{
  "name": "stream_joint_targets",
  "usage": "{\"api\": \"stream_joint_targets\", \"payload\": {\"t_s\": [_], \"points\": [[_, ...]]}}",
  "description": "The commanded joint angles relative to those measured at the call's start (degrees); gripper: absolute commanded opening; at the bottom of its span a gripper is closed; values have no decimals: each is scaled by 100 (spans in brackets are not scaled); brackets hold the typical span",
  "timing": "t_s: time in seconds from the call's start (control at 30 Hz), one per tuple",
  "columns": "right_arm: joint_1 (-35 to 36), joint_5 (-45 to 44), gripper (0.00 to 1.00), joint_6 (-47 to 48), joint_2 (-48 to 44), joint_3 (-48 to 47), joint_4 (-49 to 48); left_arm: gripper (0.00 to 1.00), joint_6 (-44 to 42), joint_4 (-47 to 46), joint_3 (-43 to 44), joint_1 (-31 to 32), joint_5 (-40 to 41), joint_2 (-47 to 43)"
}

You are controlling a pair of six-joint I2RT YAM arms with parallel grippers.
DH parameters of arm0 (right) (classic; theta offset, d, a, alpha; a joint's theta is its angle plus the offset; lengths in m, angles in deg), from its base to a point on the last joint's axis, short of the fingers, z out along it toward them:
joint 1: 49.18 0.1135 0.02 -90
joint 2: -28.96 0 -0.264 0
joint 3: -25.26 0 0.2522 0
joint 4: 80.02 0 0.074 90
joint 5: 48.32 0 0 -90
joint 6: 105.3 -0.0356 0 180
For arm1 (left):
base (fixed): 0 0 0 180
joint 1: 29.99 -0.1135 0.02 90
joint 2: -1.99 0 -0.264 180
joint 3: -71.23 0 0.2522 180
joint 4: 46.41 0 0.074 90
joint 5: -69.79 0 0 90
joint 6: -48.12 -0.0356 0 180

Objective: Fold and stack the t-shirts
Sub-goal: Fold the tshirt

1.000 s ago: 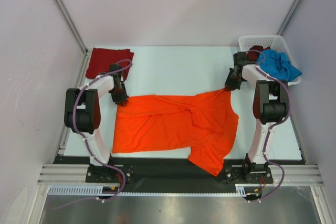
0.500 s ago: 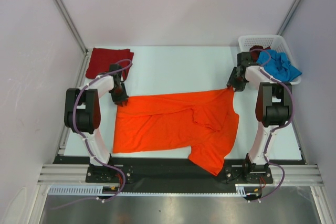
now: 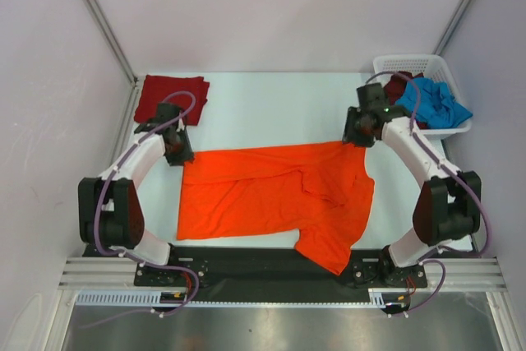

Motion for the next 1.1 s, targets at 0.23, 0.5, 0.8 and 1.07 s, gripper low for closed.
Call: {"api": "stream_joint_targets", "payload": {"t_s": [0.23,0.5,0.8,1.07], "points": [[776,1275,13,-460,-672,1893,-359,23,343,-380,-805,-10,-429,87],[635,1083,3,-267,-410,2659,-543,20,352,-626,-1077,-151,-140,439],[512,591,5,-592,-760,2291,97,20,220,-644,-1323,-283,220,249],[442,301,52,-127,-121,587,344,42,291,-161,-428,-20,554,-484]]}}
